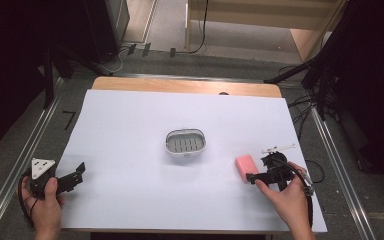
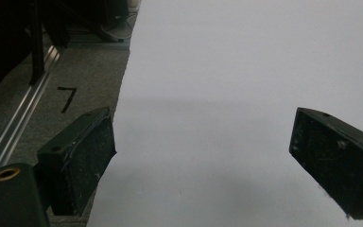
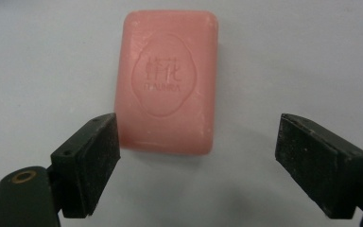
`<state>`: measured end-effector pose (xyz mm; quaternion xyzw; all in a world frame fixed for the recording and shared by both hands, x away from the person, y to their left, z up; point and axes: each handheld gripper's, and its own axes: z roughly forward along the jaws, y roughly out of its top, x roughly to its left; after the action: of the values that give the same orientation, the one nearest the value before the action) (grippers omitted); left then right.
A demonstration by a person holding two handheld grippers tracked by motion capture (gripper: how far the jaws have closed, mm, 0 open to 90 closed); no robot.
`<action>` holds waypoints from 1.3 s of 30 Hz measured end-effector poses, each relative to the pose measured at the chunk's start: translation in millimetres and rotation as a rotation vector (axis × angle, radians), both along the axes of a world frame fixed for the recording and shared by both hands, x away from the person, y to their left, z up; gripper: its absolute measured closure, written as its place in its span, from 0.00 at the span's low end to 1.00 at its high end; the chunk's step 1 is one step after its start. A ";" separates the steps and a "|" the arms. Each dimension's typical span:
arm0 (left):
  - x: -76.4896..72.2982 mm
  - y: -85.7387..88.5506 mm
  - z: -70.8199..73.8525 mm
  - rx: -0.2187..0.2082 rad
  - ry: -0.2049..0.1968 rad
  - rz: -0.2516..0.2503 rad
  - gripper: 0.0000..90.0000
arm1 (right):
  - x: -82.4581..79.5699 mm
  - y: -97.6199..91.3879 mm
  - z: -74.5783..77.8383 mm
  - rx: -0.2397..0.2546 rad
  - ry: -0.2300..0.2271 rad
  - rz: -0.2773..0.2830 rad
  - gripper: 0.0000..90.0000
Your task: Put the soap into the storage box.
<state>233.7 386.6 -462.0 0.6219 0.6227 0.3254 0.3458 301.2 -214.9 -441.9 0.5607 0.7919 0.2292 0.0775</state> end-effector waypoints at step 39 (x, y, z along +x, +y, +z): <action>0.3 1.0 0.1 -0.006 0.004 0.002 0.09 | 23.8 35.5 -7.1 -0.054 0.058 -0.052 0.42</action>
<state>234.0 387.6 -461.9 0.6208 0.6249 0.3228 0.3462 325.0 -179.5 -449.0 0.5853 0.7848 0.1892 0.0756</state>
